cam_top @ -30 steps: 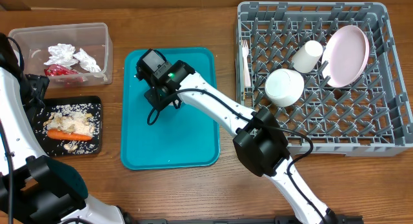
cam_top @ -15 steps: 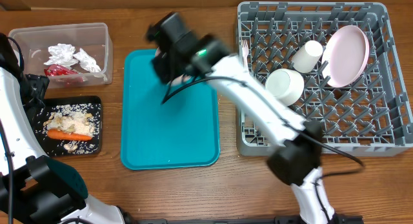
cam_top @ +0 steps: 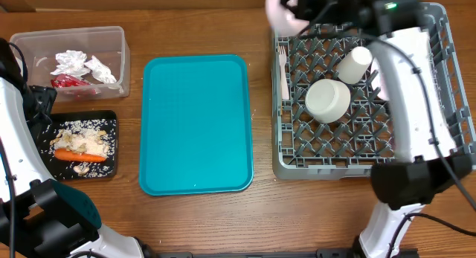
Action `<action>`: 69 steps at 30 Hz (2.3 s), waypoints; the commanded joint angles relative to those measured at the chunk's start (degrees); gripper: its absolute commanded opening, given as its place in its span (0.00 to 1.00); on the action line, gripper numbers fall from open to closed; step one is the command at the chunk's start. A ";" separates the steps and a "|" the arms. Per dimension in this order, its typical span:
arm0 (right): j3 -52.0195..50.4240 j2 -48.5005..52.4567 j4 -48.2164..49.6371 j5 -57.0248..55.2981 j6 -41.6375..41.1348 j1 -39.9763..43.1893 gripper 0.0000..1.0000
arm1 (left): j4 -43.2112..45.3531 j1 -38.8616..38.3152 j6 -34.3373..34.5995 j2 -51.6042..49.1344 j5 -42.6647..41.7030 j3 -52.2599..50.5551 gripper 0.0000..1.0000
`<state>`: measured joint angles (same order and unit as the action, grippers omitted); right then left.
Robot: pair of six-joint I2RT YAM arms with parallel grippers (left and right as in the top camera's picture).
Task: Sort waste into correct bins and load items into the dishwasher rack
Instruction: 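Carry the pink bowl right over the grey rack's upper left, then lower the pink bowl into the rack's upper left slots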
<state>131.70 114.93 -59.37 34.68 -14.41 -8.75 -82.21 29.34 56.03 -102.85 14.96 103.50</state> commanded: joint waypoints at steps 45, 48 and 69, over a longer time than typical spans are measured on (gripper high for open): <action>-30.45 5.46 28.35 21.73 -3.87 5.20 0.04 | 0.04 -0.24 1.22 0.96 0.00 -0.24 1.00; -30.45 5.49 28.94 21.75 -3.89 5.64 0.04 | 0.04 -0.24 1.22 0.96 0.00 -0.24 1.00; -30.49 5.64 23.91 11.54 -6.40 8.50 0.04 | 0.04 -0.22 1.22 0.96 0.00 -0.24 1.00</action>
<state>101.95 119.50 -33.78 54.41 -20.95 -0.08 -82.21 29.34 56.03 -102.85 14.96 103.50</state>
